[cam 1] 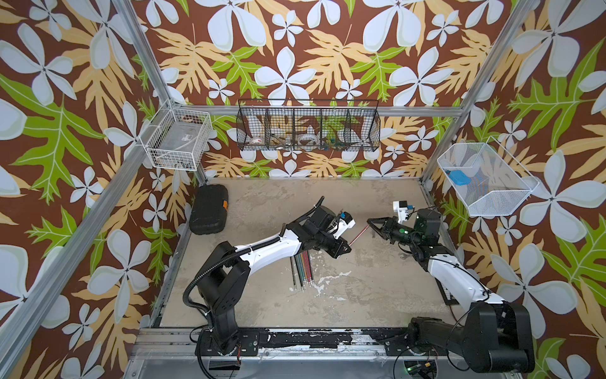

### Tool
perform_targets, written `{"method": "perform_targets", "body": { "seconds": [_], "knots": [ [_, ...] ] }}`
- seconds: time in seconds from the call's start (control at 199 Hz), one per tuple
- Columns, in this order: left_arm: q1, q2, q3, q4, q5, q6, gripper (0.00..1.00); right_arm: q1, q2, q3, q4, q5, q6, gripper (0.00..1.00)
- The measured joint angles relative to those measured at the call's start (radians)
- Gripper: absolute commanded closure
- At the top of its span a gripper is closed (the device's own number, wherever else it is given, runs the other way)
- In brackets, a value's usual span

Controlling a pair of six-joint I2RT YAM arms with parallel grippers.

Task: Remove the protective cover of the pencils
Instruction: Remove the protective sleeve from the pencil.

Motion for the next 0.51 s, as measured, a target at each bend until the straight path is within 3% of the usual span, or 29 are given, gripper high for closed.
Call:
{"method": "perform_targets", "body": {
  "seconds": [0.276,0.507],
  "knots": [
    [0.000,0.000,0.000,0.034,-0.035,-0.011,1.00,-0.030,0.063,0.041,-0.006,-0.034,0.011,1.00],
    [-0.001,-0.014,-0.002,-0.007,-0.035,-0.009,1.00,-0.064,0.113,0.075,0.055,0.037,0.035,1.00]
  ]
}}
